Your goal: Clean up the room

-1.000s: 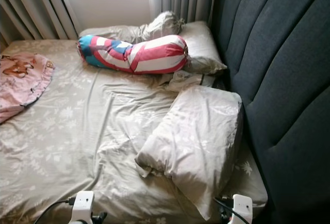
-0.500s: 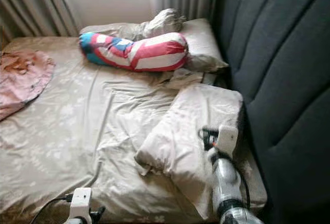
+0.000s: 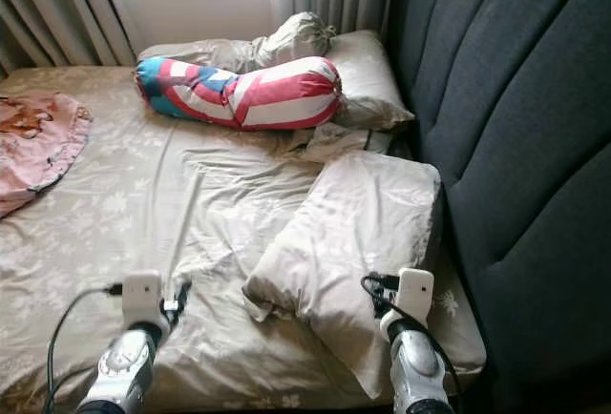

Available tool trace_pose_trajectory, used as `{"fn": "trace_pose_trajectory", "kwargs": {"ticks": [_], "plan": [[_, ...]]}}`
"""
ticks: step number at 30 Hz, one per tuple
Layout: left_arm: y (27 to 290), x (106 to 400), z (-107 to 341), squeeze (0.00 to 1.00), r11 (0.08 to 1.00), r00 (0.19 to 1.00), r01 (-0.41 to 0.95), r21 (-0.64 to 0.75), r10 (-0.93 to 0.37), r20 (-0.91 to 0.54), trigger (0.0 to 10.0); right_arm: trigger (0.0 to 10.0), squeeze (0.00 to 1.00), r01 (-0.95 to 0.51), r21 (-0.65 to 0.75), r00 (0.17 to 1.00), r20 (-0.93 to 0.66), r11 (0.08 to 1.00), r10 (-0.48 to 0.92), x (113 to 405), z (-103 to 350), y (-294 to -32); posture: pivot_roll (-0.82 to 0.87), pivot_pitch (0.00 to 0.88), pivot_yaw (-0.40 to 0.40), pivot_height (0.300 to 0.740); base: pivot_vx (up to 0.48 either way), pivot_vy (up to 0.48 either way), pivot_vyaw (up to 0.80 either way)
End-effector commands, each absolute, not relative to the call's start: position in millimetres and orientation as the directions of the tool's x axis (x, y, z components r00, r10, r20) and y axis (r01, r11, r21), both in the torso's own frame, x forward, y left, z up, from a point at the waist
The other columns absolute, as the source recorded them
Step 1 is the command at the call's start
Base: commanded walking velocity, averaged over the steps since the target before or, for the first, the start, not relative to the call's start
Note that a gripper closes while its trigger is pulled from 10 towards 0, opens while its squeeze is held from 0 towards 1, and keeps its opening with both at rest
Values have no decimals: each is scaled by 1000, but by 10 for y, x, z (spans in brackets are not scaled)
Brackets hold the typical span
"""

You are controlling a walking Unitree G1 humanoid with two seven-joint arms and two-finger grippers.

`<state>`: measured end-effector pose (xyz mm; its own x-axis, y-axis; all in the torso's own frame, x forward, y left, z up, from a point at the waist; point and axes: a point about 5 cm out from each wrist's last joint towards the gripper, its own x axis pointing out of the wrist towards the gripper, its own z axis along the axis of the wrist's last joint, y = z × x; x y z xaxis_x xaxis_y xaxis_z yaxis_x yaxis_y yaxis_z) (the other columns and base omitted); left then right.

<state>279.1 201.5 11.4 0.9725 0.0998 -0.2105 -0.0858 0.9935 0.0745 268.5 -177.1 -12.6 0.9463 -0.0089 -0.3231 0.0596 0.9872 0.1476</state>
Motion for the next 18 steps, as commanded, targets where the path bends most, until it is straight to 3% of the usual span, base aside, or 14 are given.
{"fn": "trace_pose_trajectory", "kwargs": {"ticks": [1, 5, 18], "plan": [[1972, 2751, 111, 0, 993, 979, -72, 89, 88, -186, 10000, 10000, 0, 49, 142, 949, -315, 989, -2, 2683, -120, -1773, -133, 18, -30, 731, 0, 0, 0], [1968, 2681, 174, 0, 994, 991, -73, 79, 81, -103, 10000, 10000, 0, 41, 141, 951, -310, 989, 5, 2663, -127, -1791, -141, 25, -41, 731, 0, 0, 0], [1873, 2697, 200, 0, 997, 994, -46, 59, 52, -96, 10000, 10000, 0, 24, 81, 934, -356, 996, 7, 2696, -136, -1790, -146, 14, -44, 731, 0, 0, 0]]}}
